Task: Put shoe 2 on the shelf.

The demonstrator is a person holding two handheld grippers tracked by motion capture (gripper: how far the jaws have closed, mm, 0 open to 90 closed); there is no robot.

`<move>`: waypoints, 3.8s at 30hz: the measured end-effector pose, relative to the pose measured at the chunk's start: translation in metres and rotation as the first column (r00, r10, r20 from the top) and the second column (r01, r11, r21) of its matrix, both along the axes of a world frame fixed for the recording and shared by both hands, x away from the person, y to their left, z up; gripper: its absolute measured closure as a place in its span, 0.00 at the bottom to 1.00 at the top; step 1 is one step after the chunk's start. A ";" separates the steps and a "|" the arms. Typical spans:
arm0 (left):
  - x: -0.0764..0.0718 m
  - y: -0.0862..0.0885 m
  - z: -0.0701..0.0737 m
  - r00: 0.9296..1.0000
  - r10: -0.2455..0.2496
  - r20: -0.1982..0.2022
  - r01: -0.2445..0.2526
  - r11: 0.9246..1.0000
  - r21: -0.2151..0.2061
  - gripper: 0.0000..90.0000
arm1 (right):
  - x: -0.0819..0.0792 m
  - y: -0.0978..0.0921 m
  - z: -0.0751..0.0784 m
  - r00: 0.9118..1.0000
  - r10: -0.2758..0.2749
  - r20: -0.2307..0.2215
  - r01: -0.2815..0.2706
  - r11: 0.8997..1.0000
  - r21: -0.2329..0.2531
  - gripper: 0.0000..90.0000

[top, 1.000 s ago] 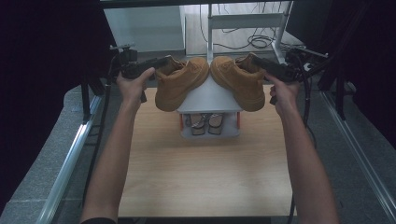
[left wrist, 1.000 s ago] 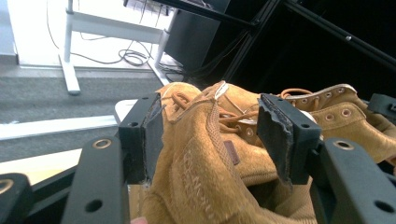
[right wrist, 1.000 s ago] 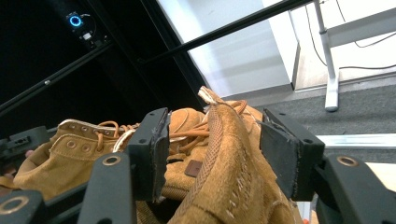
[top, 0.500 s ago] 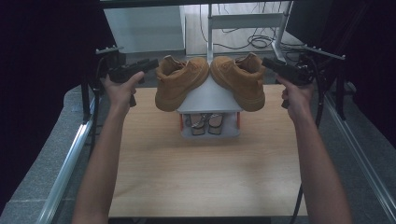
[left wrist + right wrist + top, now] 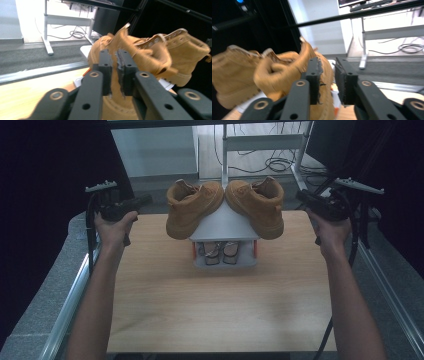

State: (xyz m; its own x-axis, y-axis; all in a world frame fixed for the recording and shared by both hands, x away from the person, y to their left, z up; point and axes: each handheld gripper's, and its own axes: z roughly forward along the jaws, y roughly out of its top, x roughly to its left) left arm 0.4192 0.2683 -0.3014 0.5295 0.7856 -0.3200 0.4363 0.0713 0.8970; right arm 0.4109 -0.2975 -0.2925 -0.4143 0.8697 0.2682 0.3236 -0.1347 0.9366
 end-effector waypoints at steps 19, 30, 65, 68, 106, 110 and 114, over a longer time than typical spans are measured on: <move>-0.002 0.005 -0.031 0.999 0.003 -0.050 0.000 0.998 0.062 1.00 | -0.001 0.007 -0.032 0.999 0.026 -0.027 -0.029 0.995 -0.093 0.99; 0.006 -0.003 -0.045 0.996 0.008 -0.084 -0.002 0.998 0.067 1.00 | 0.008 0.017 -0.058 0.996 0.037 -0.076 -0.048 0.987 -0.151 0.99; 0.024 -0.044 -0.053 0.991 -0.018 -0.135 0.026 0.998 0.052 1.00 | 0.008 0.042 -0.067 1.000 0.000 -0.022 -0.006 0.965 -0.263 1.00; 0.025 -0.048 -0.055 0.987 -0.045 -0.152 0.048 0.999 0.016 1.00 | 0.007 0.046 -0.068 1.000 0.014 -0.021 -0.019 0.964 -0.265 1.00; 0.042 -0.088 -0.055 0.990 -0.040 -0.138 0.046 0.998 0.043 1.00 | 0.039 0.071 -0.076 0.998 0.053 -0.042 -0.061 0.972 -0.225 1.00; 0.042 -0.092 -0.055 0.989 -0.053 -0.140 0.059 0.997 0.041 1.00 | 0.042 0.074 -0.076 0.996 0.081 -0.047 -0.089 0.971 -0.220 1.00; 0.043 -0.097 -0.055 0.989 -0.053 -0.141 0.060 0.997 0.045 1.00 | 0.046 0.082 -0.075 0.999 0.038 -0.038 -0.048 0.959 -0.279 1.00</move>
State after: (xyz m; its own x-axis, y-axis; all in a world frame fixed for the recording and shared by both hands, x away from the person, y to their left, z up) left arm 0.4626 0.1710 -0.3564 0.5264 0.7723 -0.3555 0.5592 0.0004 0.8290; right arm 0.4569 -0.2158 -0.3677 -0.4480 0.8935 0.0302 0.3539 0.1462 0.9238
